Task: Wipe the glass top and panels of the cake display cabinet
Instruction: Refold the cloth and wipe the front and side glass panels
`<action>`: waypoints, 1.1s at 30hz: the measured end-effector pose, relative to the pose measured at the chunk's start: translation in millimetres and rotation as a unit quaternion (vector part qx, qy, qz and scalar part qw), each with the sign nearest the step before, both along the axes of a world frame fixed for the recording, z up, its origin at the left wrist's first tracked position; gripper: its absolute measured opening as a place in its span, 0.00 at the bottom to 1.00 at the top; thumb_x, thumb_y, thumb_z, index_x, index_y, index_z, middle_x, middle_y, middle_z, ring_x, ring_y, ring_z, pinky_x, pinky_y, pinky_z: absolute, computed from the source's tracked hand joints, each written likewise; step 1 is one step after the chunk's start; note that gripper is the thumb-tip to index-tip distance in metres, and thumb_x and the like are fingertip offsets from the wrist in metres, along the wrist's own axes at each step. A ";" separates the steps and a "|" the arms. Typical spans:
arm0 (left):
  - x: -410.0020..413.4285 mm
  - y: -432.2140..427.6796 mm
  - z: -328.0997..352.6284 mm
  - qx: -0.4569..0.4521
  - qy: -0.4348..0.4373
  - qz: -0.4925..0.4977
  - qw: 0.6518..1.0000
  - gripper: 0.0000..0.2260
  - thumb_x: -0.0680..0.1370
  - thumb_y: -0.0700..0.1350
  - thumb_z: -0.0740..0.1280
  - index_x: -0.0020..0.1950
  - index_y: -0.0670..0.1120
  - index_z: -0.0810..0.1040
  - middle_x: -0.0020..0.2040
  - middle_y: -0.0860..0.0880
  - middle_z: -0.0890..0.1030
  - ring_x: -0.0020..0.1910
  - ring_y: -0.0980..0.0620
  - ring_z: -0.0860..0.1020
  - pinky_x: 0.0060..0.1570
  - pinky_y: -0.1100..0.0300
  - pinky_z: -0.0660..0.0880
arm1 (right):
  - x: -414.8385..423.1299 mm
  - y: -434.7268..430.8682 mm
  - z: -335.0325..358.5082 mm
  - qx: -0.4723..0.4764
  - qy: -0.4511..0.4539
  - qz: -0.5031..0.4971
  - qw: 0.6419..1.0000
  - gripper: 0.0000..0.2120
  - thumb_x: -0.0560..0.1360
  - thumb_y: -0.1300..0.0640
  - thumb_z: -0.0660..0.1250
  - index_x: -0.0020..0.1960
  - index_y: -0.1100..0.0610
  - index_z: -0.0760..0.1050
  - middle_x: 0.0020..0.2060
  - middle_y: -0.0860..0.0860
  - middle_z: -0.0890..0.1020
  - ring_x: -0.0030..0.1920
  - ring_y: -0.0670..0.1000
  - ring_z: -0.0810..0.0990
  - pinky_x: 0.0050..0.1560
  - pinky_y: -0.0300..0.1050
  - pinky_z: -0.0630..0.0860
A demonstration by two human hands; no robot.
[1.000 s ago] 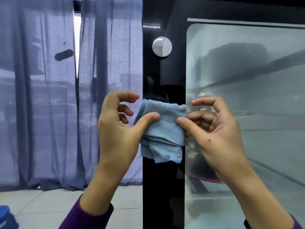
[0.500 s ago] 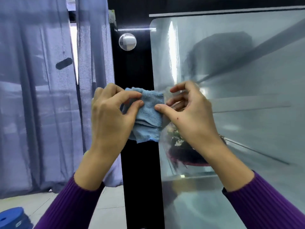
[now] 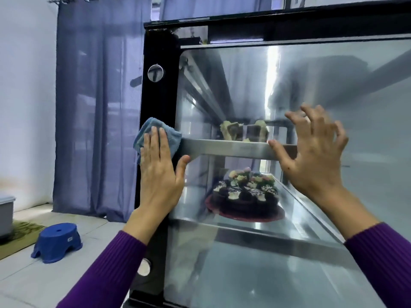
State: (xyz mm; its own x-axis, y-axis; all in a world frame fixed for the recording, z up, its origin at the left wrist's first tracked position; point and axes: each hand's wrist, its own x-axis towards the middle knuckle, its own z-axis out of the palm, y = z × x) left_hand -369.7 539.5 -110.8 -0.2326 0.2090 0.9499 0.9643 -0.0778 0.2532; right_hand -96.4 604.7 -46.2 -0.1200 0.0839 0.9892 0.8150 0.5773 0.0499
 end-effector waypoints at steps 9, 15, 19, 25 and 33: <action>-7.5 17.6 68.5 0.048 0.045 -0.025 0.998 0.26 0.83 0.48 0.53 0.79 0.44 0.48 0.80 0.46 0.47 0.79 0.48 0.43 0.77 0.51 0.39 | 18.3 10.9 13.6 -0.013 -0.026 -0.039 0.999 0.28 0.78 0.39 0.54 0.75 0.48 0.61 0.77 0.51 0.59 0.78 0.54 0.54 0.74 0.65 0.46; 15.6 30.4 153.2 0.088 0.085 -0.049 0.991 0.24 0.84 0.48 0.52 0.79 0.45 0.53 0.80 0.46 0.53 0.79 0.47 0.47 0.77 0.52 0.42 | 12.9 22.0 17.3 0.019 -0.021 -0.080 0.996 0.30 0.78 0.38 0.50 0.77 0.48 0.58 0.79 0.50 0.57 0.79 0.54 0.53 0.74 0.67 0.44; 21.0 27.0 95.5 0.065 0.170 -0.083 0.980 0.24 0.83 0.44 0.56 0.79 0.47 0.55 0.79 0.50 0.53 0.79 0.50 0.46 0.78 0.51 0.42 | 14.6 24.4 18.2 0.027 -0.027 -0.091 0.995 0.30 0.78 0.37 0.50 0.78 0.48 0.57 0.79 0.50 0.56 0.79 0.54 0.52 0.74 0.66 0.43; 11.5 14.7 118.9 0.032 0.085 -0.086 0.992 0.28 0.81 0.56 0.56 0.79 0.53 0.52 0.80 0.52 0.50 0.79 0.52 0.44 0.77 0.50 0.40 | 24.9 16.3 22.5 -0.003 -0.053 -0.073 0.996 0.30 0.77 0.36 0.52 0.76 0.45 0.59 0.78 0.48 0.58 0.78 0.53 0.54 0.73 0.58 0.44; 87.2 41.1 86.1 0.082 0.193 -0.107 0.972 0.19 0.81 0.47 0.60 0.73 0.49 0.70 0.76 0.49 0.64 0.77 0.47 0.58 0.75 0.42 0.54 | 86.7 10.8 42.6 0.050 -0.029 -0.037 0.998 0.25 0.78 0.42 0.55 0.72 0.51 0.66 0.75 0.52 0.65 0.75 0.53 0.61 0.71 0.59 0.55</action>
